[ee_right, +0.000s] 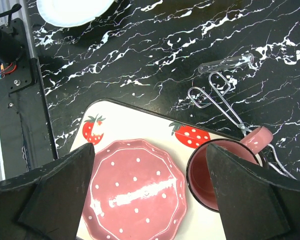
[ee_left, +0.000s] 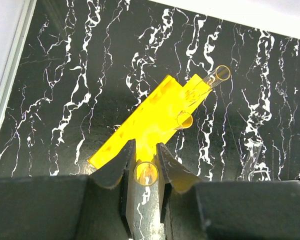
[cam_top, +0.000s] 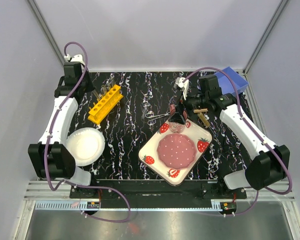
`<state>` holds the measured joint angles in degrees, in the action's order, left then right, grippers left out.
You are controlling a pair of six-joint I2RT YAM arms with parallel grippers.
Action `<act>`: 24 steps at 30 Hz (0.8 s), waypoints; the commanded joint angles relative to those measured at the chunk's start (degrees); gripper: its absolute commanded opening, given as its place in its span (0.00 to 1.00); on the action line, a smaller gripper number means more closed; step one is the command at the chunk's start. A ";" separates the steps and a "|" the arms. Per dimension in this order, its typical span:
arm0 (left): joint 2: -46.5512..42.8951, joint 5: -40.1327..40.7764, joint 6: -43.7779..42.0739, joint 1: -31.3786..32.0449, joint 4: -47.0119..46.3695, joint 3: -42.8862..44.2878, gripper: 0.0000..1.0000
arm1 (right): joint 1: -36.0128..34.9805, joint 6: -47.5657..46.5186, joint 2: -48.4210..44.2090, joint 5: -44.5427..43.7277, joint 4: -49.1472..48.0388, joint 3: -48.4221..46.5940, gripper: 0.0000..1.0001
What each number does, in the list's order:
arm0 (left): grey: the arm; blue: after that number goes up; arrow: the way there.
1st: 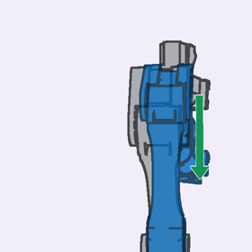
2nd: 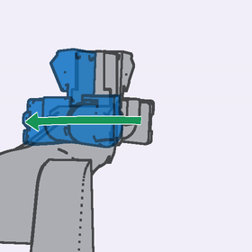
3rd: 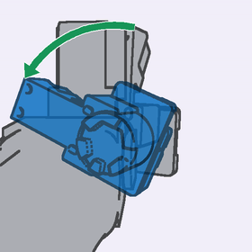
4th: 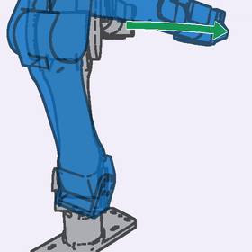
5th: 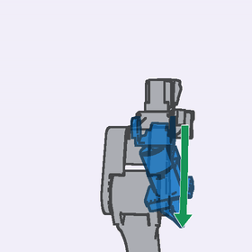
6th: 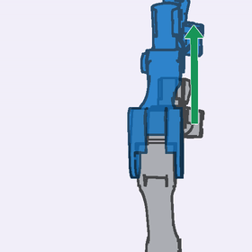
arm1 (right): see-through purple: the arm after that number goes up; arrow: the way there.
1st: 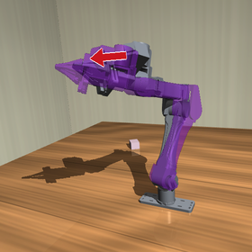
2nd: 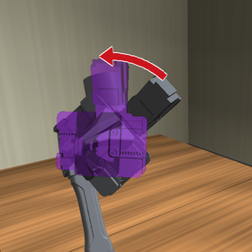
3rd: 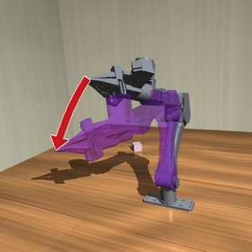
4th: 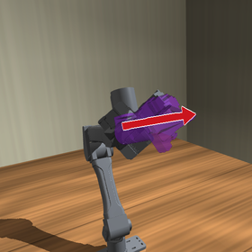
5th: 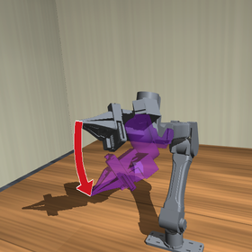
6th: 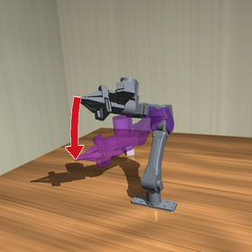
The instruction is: Organize the chemistry lab equipment
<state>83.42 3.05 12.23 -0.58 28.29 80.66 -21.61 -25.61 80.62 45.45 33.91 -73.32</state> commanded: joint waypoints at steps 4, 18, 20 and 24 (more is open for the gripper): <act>4.64 2.14 -0.89 0.32 -3.51 4.24 0.10 | 0.86 0.73 -1.69 5.52 -2.53 0.37 0.98; 8.69 0.73 -0.54 1.72 -3.68 5.73 0.10 | 1.13 0.64 -0.73 5.79 -2.53 0.63 1.00; 8.96 0.64 -0.45 1.81 -3.69 5.56 0.10 | 1.13 0.56 -0.73 5.79 -2.53 0.72 1.00; 9.66 0.82 -0.45 1.99 -3.69 4.77 0.10 | 1.13 0.47 -0.73 5.61 -2.53 0.81 1.00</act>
<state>92.12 3.44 12.01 1.26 27.31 83.55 -20.93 -25.41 80.47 49.23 33.52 -72.69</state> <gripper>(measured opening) 0.209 0.994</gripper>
